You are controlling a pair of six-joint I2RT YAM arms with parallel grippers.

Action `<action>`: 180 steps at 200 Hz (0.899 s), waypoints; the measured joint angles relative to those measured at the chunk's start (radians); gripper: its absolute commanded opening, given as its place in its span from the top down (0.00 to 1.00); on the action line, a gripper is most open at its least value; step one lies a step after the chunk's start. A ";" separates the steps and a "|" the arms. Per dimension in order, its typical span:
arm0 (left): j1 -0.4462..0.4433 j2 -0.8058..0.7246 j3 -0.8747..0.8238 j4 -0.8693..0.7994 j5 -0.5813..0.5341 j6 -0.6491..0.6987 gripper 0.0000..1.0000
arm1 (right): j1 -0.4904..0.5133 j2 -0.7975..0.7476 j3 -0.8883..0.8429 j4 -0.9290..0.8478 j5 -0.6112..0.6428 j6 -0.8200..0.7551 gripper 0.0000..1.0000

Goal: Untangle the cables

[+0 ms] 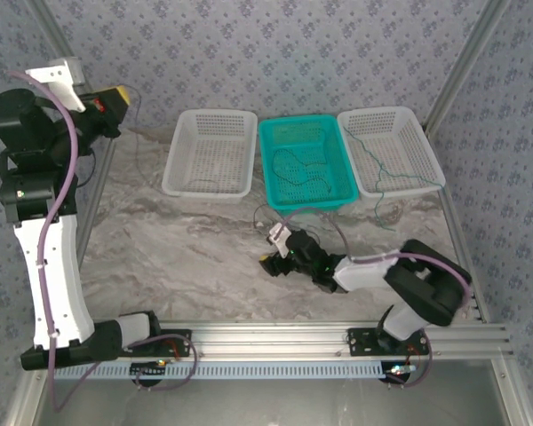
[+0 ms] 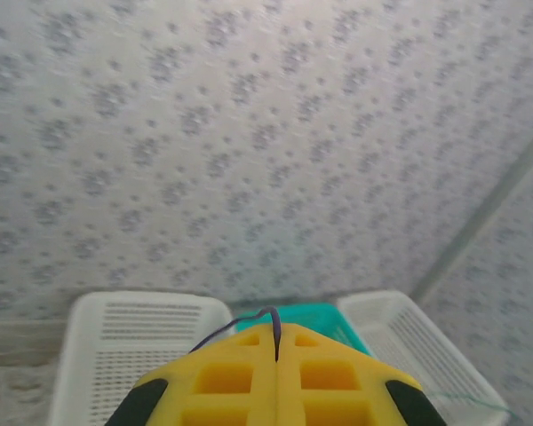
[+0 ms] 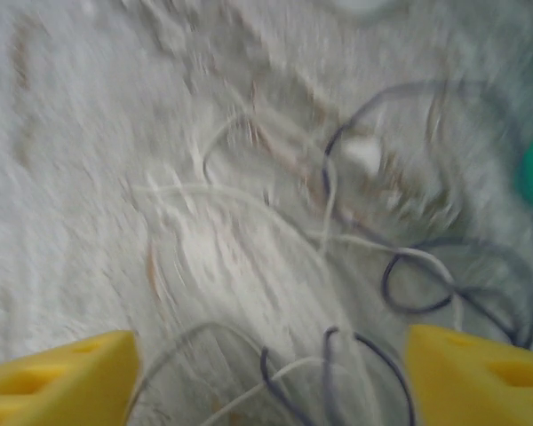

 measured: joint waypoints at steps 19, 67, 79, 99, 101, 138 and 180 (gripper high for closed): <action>-0.003 -0.003 -0.055 0.009 0.063 -0.008 1.00 | -0.012 -0.125 0.022 -0.015 -0.046 -0.002 0.00; -0.060 0.006 -0.092 0.024 0.170 -0.017 1.00 | -0.072 -0.190 0.288 -0.035 -0.217 -0.060 0.00; -0.084 0.006 -0.087 0.031 0.180 -0.018 1.00 | -0.078 -0.158 0.383 -0.029 -0.243 -0.090 0.00; -0.124 0.007 -0.077 0.053 0.203 -0.024 1.00 | -0.082 -0.070 0.518 0.025 -0.250 -0.128 0.00; -0.128 0.007 -0.074 0.054 0.205 -0.025 1.00 | -0.083 -0.061 0.529 0.031 -0.250 -0.131 0.00; -0.212 0.008 -0.035 0.085 0.220 -0.032 1.00 | -0.132 0.115 0.716 0.078 -0.291 -0.136 0.04; -0.251 0.005 -0.025 0.087 0.210 -0.028 1.00 | -0.157 0.220 0.834 0.098 -0.328 -0.105 1.00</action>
